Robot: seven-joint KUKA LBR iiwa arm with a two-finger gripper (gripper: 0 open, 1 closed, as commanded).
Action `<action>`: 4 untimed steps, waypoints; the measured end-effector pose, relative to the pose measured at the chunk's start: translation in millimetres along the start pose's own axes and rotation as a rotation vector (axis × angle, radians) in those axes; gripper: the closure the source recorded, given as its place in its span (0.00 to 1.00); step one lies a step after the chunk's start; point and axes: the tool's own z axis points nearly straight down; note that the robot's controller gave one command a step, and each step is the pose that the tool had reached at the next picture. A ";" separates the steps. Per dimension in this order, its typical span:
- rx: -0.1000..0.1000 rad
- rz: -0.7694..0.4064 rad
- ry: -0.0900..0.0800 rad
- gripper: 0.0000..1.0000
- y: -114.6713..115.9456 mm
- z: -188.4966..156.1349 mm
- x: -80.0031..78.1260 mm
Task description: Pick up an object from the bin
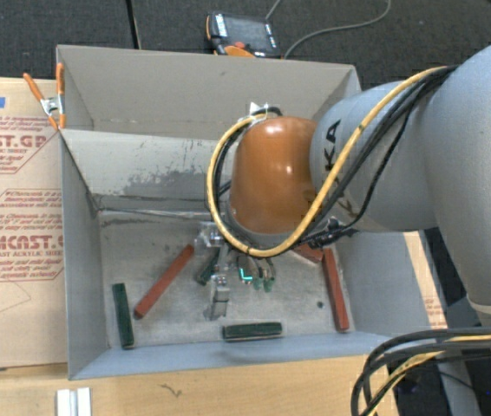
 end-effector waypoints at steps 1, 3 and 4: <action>0.000 -0.147 -0.004 0.00 63.4 83.6 -20.9; -0.002 -0.156 -0.016 1.00 72.9 -34.9 -29.7; 0.001 -0.471 -0.015 1.00 62.8 -107.5 -32.3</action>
Offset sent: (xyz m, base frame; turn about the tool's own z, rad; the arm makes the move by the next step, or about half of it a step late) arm 0.0217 0.0607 -0.0796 -0.1415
